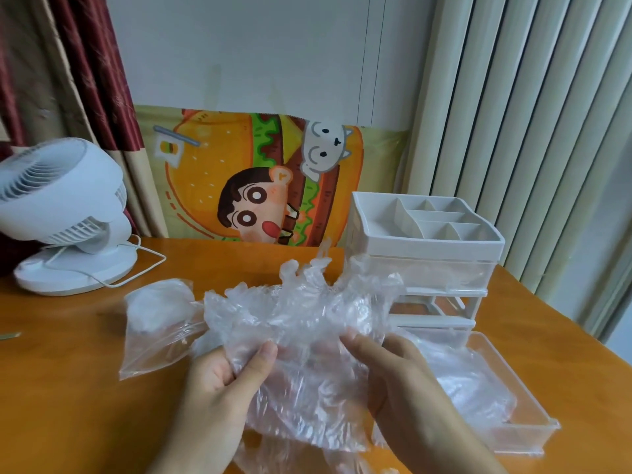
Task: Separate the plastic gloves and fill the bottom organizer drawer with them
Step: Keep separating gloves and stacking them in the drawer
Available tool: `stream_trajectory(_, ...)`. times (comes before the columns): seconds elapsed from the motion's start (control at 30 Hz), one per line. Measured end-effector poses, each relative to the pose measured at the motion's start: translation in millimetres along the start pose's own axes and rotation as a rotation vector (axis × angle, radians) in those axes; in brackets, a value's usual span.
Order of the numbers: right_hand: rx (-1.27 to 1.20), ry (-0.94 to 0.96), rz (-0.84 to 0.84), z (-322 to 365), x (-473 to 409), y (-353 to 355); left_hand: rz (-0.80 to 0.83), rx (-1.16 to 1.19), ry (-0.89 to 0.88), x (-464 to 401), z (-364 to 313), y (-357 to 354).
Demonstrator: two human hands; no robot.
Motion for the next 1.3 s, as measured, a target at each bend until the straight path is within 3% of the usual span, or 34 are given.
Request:
stream_trajectory(0.17,0.035,-0.028,0.025,-15,-2,-2,-0.004,0.091,0.073,0,-2,-4)
stream_trajectory(0.3,0.207,0.037,-0.11,-18,-5,0,0.086,0.134,0.195,1,-2,-6)
stream_trajectory(0.37,0.267,0.068,-0.113,-16,-6,3,0.148,0.085,0.266,-6,6,1)
stream_trajectory(0.43,0.352,0.091,-0.08,-10,-3,0,0.112,0.147,0.272,-14,11,15)
stream_trajectory(0.5,0.404,0.089,-0.06,-6,0,-2,0.206,0.235,0.29,-22,-2,20)
stream_trajectory(0.67,0.527,0.064,0.023,-5,2,-8,0.379,-0.037,0.294,-19,-5,46)
stream_trajectory(0.77,0.554,0.048,0.024,-6,4,-12,0.359,-0.248,0.234,-18,0,39)
stream_trajectory(0.87,0.577,0.029,0.059,-8,5,-16,0.143,-0.31,0.18,-21,-4,36)
stream_trajectory(1.07,0.642,0.041,0.1,-10,2,-17,-0.073,-0.039,0.155,-23,-5,42)
stream_trajectory(1.3,0.712,0.014,0.112,-13,0,-18,-0.05,0.186,0.14,-24,-9,47)
Point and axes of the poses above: each hand's wrist, its own x-axis away from the middle knuckle, its own y-axis out of the back of the hand, z = x × y, the point moved 3 cm from there along -x, towards the middle knuckle, and after that the axes turned 1 degree about z, right-handed, at the moved point
